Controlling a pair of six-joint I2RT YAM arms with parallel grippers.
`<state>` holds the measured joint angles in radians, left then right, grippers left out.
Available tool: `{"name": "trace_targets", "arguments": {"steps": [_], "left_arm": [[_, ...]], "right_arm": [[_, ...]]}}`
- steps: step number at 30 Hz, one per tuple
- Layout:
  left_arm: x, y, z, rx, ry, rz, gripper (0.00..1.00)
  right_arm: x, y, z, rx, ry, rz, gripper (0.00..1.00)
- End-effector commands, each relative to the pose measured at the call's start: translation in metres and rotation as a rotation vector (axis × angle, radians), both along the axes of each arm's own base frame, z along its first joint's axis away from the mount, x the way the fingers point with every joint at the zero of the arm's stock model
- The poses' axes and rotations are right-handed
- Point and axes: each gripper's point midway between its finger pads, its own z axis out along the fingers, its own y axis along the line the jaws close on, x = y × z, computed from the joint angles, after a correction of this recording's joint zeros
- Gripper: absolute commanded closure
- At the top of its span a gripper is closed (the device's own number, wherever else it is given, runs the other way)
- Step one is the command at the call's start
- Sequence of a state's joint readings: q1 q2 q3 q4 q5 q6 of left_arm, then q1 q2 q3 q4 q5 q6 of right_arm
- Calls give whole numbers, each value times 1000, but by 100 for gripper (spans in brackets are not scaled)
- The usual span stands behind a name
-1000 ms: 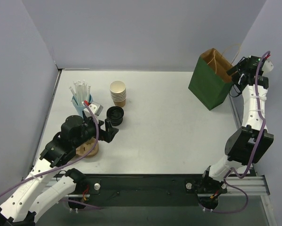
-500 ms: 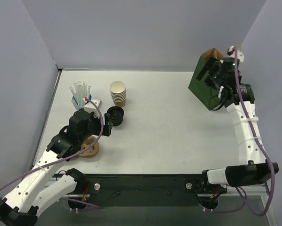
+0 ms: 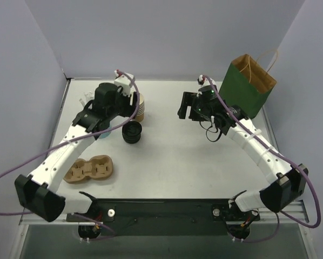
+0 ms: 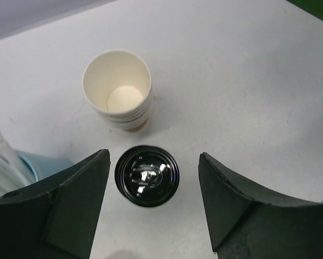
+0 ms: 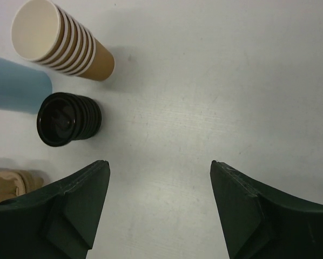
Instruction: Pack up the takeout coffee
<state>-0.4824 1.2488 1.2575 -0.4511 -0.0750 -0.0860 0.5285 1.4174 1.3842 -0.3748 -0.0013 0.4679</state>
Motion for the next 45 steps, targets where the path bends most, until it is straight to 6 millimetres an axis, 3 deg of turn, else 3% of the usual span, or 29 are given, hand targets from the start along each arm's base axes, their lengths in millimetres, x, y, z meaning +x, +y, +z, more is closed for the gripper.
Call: {"name": "trace_targets", "arguments": {"steps": [1, 2, 4, 5, 12, 22, 27, 30, 35, 40, 45], "left_arm": [[35, -25, 6, 46, -4, -88, 25], [45, -29, -3, 58, 16, -85, 25], [57, -33, -1, 79, 0, -103, 25], [64, -37, -14, 95, 26, -108, 25], [91, -42, -37, 141, 52, -100, 32], [112, -43, -64, 177, 89, -117, 40], [118, -41, -67, 197, 98, -118, 44], [119, -43, -69, 189, 104, -138, 53], [119, -44, -72, 188, 111, -159, 56], [120, -44, -69, 188, 98, -157, 83], [124, -40, -71, 214, 99, -138, 100]], "right_arm": [[-28, -3, 17, 45, -57, 53, 23], [-32, -4, 16, 48, -57, 57, 23], [-42, -5, 16, 56, -65, 75, 24], [-45, -5, 15, 54, -67, 82, 23], [-57, -8, 14, 46, -83, 102, 23], [-56, -9, 9, 28, -78, 107, 23], [-54, -8, 7, 18, -77, 109, 23], [-53, -8, 6, 14, -76, 108, 23], [-52, -8, 8, 13, -80, 108, 23], [-51, -9, 9, 7, -86, 106, 23], [-51, -9, 6, 2, -78, 106, 23]]}}
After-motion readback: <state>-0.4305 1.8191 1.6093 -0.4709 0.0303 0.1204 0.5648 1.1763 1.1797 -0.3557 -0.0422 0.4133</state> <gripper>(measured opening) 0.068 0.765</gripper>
